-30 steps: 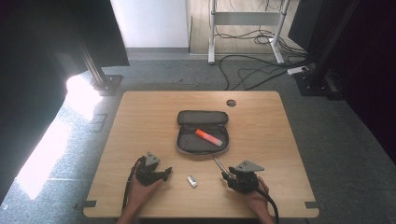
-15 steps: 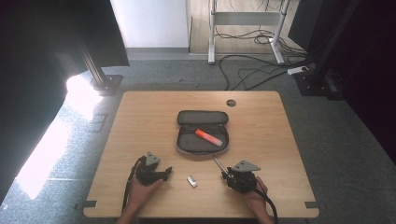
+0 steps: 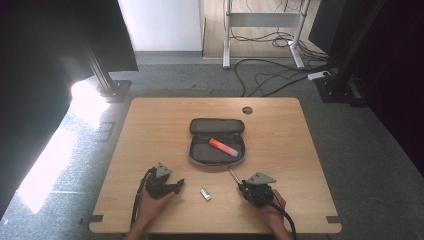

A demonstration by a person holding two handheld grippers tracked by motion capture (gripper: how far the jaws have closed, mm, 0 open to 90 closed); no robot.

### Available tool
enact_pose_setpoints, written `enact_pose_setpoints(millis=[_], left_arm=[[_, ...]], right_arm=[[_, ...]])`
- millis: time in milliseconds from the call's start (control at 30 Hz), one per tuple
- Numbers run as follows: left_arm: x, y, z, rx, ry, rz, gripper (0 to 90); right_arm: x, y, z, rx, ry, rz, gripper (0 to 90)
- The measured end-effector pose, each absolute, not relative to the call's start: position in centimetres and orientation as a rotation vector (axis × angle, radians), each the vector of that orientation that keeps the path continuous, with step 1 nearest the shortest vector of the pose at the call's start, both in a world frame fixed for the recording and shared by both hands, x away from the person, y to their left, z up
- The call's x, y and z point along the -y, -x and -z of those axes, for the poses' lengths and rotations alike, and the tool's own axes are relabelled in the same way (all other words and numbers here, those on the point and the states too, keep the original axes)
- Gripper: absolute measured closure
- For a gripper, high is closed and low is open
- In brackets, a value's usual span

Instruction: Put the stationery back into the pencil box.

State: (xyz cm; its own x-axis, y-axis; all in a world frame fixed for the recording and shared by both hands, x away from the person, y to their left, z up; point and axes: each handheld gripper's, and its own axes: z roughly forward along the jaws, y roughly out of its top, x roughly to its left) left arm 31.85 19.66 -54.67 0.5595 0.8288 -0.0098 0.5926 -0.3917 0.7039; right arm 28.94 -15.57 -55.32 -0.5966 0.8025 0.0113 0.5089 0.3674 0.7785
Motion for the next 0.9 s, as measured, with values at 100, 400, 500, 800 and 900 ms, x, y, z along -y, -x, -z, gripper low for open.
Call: enact_pose_setpoints(millis=[100,400,500,800,900], left_arm=[[-19.6,-31.9,54.7,-1.134,-2.126,-0.456,29.0],[-19.6,-31.9,54.7,-1.133,-2.126,-0.456,29.0],[-19.6,-31.9,54.7,-1.133,-2.126,-0.455,29.0],[-19.6,-31.9,54.7,-1.132,-2.127,-0.454,28.9],[-19.6,-31.9,54.7,-1.133,-2.127,-0.454,28.9]], right_arm=[[15.6,-29.0,55.3,-2.254,-1.149,-1.083,76.0],[15.7,-28.8,55.1,-2.250,-1.142,-1.104,76.5],[16.0,-28.7,54.7,-2.245,-1.136,-1.119,76.5],[16.9,-28.7,54.1,-2.221,-1.154,-1.174,76.8],[17.1,-28.7,54.0,-2.220,-1.157,-1.181,76.8]])
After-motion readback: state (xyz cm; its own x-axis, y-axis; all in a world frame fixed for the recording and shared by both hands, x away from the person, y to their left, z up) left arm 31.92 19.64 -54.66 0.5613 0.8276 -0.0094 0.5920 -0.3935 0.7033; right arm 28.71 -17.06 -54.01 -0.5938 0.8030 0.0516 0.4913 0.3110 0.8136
